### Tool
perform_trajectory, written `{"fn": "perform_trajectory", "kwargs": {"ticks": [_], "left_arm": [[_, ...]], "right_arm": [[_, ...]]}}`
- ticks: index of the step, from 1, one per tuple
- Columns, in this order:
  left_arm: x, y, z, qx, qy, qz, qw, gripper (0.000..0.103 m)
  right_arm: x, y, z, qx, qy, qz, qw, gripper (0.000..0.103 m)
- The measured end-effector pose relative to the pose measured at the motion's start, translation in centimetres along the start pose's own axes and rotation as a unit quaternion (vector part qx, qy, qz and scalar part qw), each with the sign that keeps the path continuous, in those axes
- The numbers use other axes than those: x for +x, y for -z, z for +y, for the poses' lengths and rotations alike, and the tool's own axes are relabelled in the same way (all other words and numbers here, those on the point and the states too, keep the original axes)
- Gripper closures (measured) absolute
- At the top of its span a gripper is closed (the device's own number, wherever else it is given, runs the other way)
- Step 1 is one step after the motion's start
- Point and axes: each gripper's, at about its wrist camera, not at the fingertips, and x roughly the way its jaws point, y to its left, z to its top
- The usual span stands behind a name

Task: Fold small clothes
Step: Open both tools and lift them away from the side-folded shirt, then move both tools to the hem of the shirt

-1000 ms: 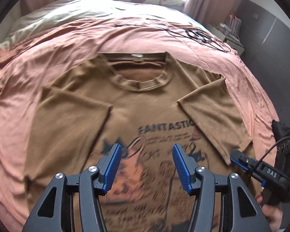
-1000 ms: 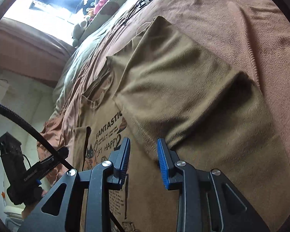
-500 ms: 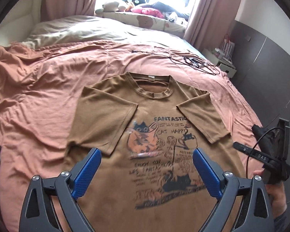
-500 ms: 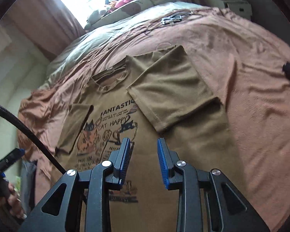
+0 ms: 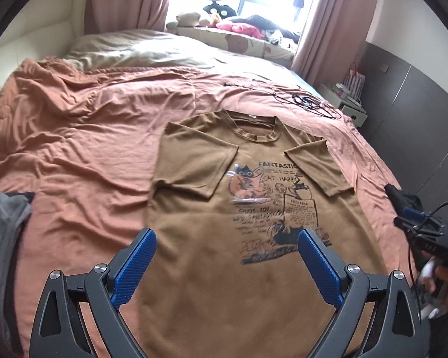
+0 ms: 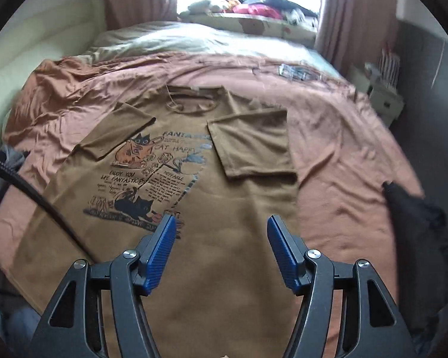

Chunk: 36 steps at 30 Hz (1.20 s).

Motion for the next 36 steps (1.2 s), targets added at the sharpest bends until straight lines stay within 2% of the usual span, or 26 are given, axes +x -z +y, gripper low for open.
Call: {"fn": "perform_trajectory", "kwargs": {"ticks": [5, 7, 11, 14, 18, 22, 24, 26, 30, 36], "left_arm": [[-3.3, 2.1, 0.9, 0.012, -0.014, -0.018, 0.9997, 0.006], [-4.4, 3.0, 1.3, 0.015, -0.020, -0.024, 0.9994, 0.006], [-5.8, 5.0, 2.3, 0.012, -0.018, -0.018, 0.9996, 0.006], [-6.6, 6.7, 3.0, -0.004, -0.013, 0.000, 0.9999, 0.006], [-7.6, 9.4, 3.0, 0.021, -0.024, 0.010, 0.9995, 0.006], [-8.2, 12.2, 3.4, 0.029, -0.025, 0.018, 0.9991, 0.006], [-8.6, 13.3, 3.7, 0.027, -0.024, 0.017, 0.9992, 0.006], [-9.0, 14.6, 4.1, 0.026, -0.022, 0.014, 0.9993, 0.000], [-9.4, 16.6, 5.3, 0.014, -0.027, 0.007, 0.9995, 0.000], [-9.2, 19.5, 7.3, -0.019, -0.023, 0.013, 0.9995, 0.000]], "right_arm": [[-2.9, 2.5, -0.1, -0.026, 0.013, -0.005, 1.000, 0.042], [-4.0, 3.8, -0.4, -0.042, 0.032, -0.005, 0.999, 0.042], [-6.9, 6.3, -0.7, -0.058, 0.029, -0.024, 0.998, 0.042], [-9.0, 9.1, -0.9, -0.079, 0.029, -0.040, 0.996, 0.042], [-10.5, 13.1, -2.1, -0.052, 0.024, -0.028, 0.998, 0.042], [-11.5, 15.2, -4.2, -0.014, 0.016, -0.021, 1.000, 0.042], [-12.2, 16.1, -4.5, -0.015, 0.013, -0.026, 0.999, 0.042], [-12.0, 17.2, -4.9, -0.012, -0.005, -0.013, 1.000, 0.042], [-11.0, 19.4, -6.1, 0.012, -0.028, 0.015, 0.999, 0.025], [-10.2, 22.6, -7.2, 0.029, -0.037, 0.022, 0.999, 0.023]]}}
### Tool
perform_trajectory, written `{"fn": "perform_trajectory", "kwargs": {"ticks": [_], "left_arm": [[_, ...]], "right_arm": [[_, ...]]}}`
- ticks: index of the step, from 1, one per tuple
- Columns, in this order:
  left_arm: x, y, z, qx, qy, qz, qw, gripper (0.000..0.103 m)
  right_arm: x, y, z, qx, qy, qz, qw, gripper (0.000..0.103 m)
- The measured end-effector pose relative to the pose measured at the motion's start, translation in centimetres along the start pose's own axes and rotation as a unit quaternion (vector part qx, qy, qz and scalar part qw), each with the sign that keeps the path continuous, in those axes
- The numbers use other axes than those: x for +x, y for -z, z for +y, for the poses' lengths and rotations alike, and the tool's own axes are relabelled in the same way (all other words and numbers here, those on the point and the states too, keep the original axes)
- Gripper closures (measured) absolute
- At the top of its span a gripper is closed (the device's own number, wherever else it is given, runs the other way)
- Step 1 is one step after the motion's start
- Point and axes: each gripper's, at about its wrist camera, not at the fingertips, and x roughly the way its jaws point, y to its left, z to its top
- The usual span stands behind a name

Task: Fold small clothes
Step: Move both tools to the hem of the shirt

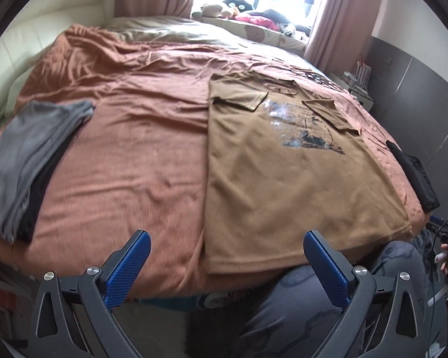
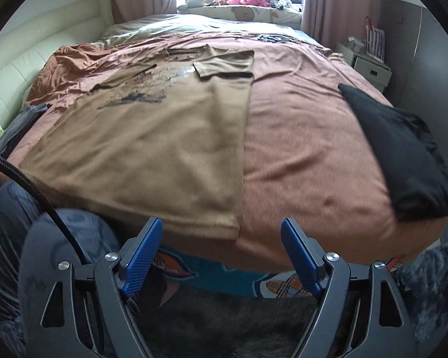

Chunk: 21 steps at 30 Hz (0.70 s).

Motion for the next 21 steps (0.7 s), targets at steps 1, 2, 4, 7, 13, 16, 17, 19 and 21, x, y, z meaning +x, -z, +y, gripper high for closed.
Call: {"fn": "perform_trajectory", "kwargs": {"ticks": [1, 2, 4, 7, 13, 16, 17, 19, 21], "left_arm": [[0.1, 0.4, 0.2, -0.002, 0.000, 0.001, 1.0000, 0.000], [0.3, 0.9, 0.4, -0.004, 0.000, 0.004, 1.0000, 0.000], [0.6, 1.6, 0.6, -0.004, 0.000, 0.006, 1.0000, 0.000], [1.3, 2.0, 1.1, -0.012, 0.010, 0.005, 0.9999, 0.000], [2.7, 2.0, 1.8, -0.026, 0.020, 0.007, 0.9994, 0.012], [4.0, 1.8, 2.2, -0.036, 0.029, 0.026, 0.9986, 0.032], [4.5, 1.8, 2.3, -0.039, 0.032, 0.031, 0.9983, 0.037], [5.3, 1.8, 2.4, -0.041, 0.033, 0.041, 0.9977, 0.041], [6.0, 1.8, 2.5, -0.042, 0.037, 0.048, 0.9973, 0.047]], "right_arm": [[0.2, 0.5, -0.1, 0.000, -0.001, 0.003, 1.000, 0.023], [0.6, 0.7, -0.2, -0.001, -0.001, 0.005, 1.000, 0.023], [0.9, 1.0, -0.3, -0.002, -0.001, 0.009, 1.000, 0.023], [1.3, 1.0, -0.8, 0.014, -0.015, 0.007, 1.000, 0.023], [3.1, 1.5, -1.5, 0.022, -0.008, 0.003, 1.000, 0.050], [4.4, 1.5, -1.6, 0.032, -0.021, 0.010, 0.999, 0.060], [4.7, 1.5, -1.6, 0.034, -0.024, 0.011, 0.999, 0.060], [5.3, 1.3, -1.8, 0.039, -0.028, 0.012, 0.999, 0.060], [5.7, 1.2, -2.2, 0.048, -0.035, 0.009, 0.998, 0.060]]}}
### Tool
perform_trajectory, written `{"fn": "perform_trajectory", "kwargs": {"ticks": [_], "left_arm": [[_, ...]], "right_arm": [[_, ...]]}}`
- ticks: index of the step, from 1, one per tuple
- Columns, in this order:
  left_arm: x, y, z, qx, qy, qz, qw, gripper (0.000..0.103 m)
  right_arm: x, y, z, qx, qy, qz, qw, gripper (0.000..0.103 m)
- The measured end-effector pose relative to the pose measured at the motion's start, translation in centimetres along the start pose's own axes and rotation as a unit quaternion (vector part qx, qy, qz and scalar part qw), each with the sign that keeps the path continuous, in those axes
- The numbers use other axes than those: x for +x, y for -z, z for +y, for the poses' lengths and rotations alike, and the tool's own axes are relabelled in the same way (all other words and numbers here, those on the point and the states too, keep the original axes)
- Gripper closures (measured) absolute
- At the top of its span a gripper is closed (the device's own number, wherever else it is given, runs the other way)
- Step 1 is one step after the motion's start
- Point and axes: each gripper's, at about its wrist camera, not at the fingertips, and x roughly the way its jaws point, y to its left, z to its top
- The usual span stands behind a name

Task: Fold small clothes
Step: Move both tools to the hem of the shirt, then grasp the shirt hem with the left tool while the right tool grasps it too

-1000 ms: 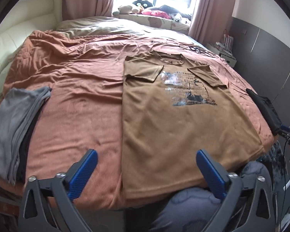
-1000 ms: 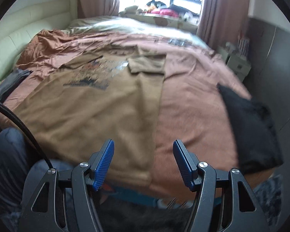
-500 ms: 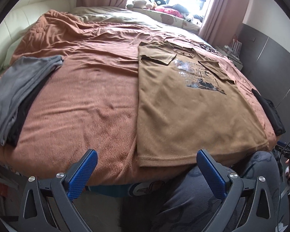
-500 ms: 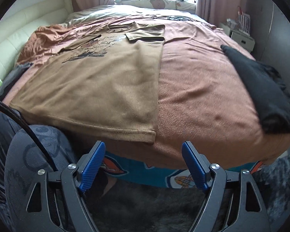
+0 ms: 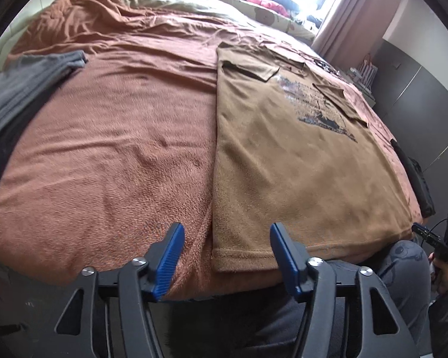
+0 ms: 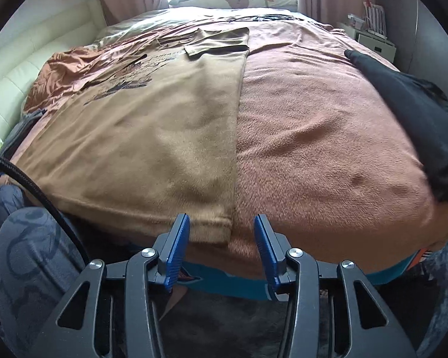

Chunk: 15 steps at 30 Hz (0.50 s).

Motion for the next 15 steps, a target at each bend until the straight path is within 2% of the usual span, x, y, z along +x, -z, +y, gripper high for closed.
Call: {"fn": "perform_trajectory", "kwargs": {"ticks": [2, 4, 9, 13, 15], "left_arm": [[0.7, -0.1, 0.1, 0.000, 0.006, 0.009, 0.9999, 0.059], [1.3, -0.2, 0.3, -0.005, 0.008, 0.018, 0.9998, 0.066], [2.7, -0.2, 0.8, -0.012, 0.011, 0.031, 0.9994, 0.068], [3.1, -0.3, 1.0, -0.014, 0.010, 0.029, 0.9994, 0.069], [3.1, -0.5, 1.5, -0.029, 0.013, 0.026, 0.9991, 0.074]], "right_arm": [[0.5, -0.2, -0.5, 0.011, -0.012, 0.005, 1.000, 0.060], [0.8, -0.4, -0.8, 0.024, -0.021, 0.006, 0.999, 0.061], [1.5, -0.8, -1.4, 0.036, -0.037, 0.009, 0.999, 0.068], [2.0, -1.1, -2.0, 0.057, -0.050, 0.009, 0.997, 0.068], [2.2, -1.2, -2.3, 0.070, -0.059, 0.010, 0.996, 0.068]]}}
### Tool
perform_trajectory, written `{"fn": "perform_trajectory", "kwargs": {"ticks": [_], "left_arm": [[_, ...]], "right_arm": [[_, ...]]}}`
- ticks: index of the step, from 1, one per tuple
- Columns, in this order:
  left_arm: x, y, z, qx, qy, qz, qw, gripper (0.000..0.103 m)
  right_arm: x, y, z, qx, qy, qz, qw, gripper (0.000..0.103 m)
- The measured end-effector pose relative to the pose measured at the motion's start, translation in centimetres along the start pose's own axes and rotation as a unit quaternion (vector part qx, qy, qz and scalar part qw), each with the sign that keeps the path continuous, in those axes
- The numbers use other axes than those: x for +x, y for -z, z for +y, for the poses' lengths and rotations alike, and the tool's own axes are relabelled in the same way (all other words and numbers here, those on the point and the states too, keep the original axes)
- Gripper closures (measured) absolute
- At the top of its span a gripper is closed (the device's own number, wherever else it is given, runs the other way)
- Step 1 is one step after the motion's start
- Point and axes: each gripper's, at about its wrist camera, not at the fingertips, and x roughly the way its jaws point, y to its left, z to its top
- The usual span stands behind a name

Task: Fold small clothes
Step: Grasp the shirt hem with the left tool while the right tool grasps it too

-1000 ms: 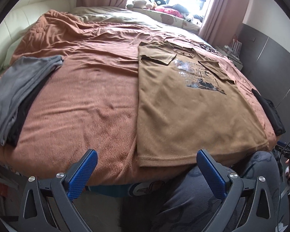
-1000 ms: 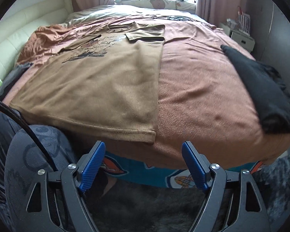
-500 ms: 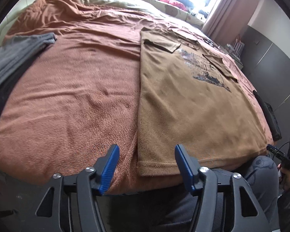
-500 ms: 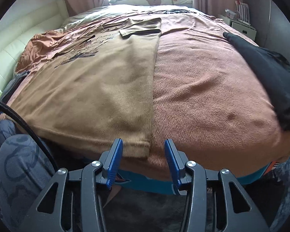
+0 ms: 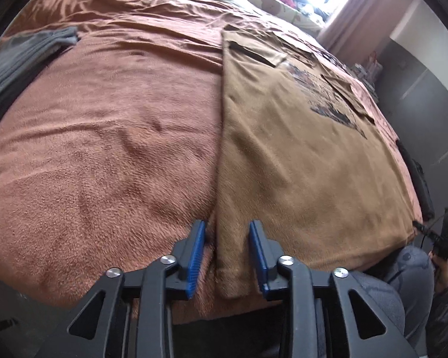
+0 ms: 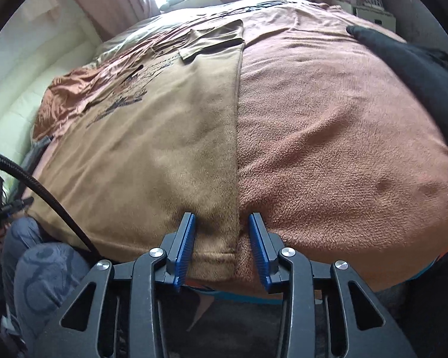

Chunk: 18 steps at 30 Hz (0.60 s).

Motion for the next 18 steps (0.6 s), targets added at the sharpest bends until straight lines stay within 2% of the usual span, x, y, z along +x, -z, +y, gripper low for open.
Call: {"fn": "perform_trajectory", "kwargs": {"ticks": [4, 6, 8, 9, 11, 12, 15, 18], "left_arm": [[0.0, 0.0, 1.8, -0.053, 0.044, 0.000, 0.9976, 0.078], [-0.3, 0.5, 2.2, -0.061, 0.056, 0.002, 0.9965, 0.081], [-0.4, 1.0, 1.8, -0.049, 0.052, 0.000, 0.9974, 0.084], [-0.5, 1.2, 1.5, -0.044, 0.047, -0.002, 0.9979, 0.086], [-0.7, 1.2, 1.7, -0.056, 0.041, -0.002, 0.9976, 0.097], [-0.8, 1.0, 1.8, -0.063, 0.044, -0.001, 0.9970, 0.098], [-2.1, 0.9, 1.6, -0.060, 0.046, -0.017, 0.9970, 0.099], [-4.1, 0.7, 1.5, -0.064, 0.063, -0.040, 0.9952, 0.100]], "right_arm": [[0.2, 0.0, -0.5, 0.025, -0.016, -0.004, 1.000, 0.068], [0.1, 0.4, -0.4, 0.029, -0.022, -0.002, 0.999, 0.073], [0.0, 0.6, -0.2, 0.031, -0.027, 0.003, 0.999, 0.078], [0.0, 0.7, -0.2, 0.035, -0.029, 0.005, 0.999, 0.084], [-0.1, 0.7, -0.6, 0.047, -0.028, 0.006, 0.999, 0.094], [-0.2, 0.6, -0.7, 0.055, -0.030, 0.005, 0.998, 0.098], [-1.5, 0.5, -0.5, 0.066, -0.038, -0.010, 0.997, 0.100], [-3.0, 0.4, 0.3, 0.059, -0.042, -0.029, 0.997, 0.100]]}}
